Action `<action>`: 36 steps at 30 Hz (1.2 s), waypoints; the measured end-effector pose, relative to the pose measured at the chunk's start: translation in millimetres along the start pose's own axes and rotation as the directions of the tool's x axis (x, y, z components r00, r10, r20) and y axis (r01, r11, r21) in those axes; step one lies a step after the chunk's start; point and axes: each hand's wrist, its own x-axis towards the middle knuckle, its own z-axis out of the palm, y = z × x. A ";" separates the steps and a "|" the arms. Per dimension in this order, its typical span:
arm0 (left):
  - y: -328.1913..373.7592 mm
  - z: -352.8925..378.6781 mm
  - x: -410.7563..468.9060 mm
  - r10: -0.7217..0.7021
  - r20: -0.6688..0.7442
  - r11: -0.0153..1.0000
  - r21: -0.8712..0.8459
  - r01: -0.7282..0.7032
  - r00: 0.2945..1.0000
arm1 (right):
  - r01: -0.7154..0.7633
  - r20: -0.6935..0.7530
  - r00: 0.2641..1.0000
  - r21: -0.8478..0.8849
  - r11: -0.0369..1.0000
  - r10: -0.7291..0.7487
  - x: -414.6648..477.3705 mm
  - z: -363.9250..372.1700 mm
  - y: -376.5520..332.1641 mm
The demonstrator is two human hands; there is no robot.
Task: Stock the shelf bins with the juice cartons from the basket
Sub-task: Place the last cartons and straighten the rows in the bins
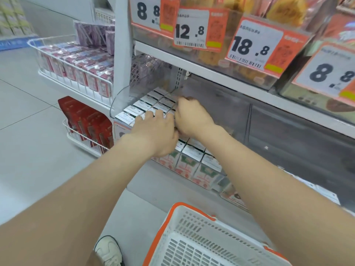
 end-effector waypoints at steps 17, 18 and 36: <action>173.5 24.6 -84.8 0.528 -0.464 0.758 -0.118 -0.641 0.711 | 0.098 -0.168 0.980 -0.037 0.994 -0.103 -277.1 -59.7 162.1; 183.4 29.8 -85.0 0.566 -0.458 0.747 -0.069 -0.662 0.686 | 0.077 -0.104 0.991 -0.027 0.997 -0.079 -284.0 -60.9 171.2; 238.3 63.4 -76.0 0.516 -0.475 0.816 0.019 -0.578 0.712 | -0.193 -0.205 0.965 -0.137 0.971 0.163 -330.3 -50.9 192.5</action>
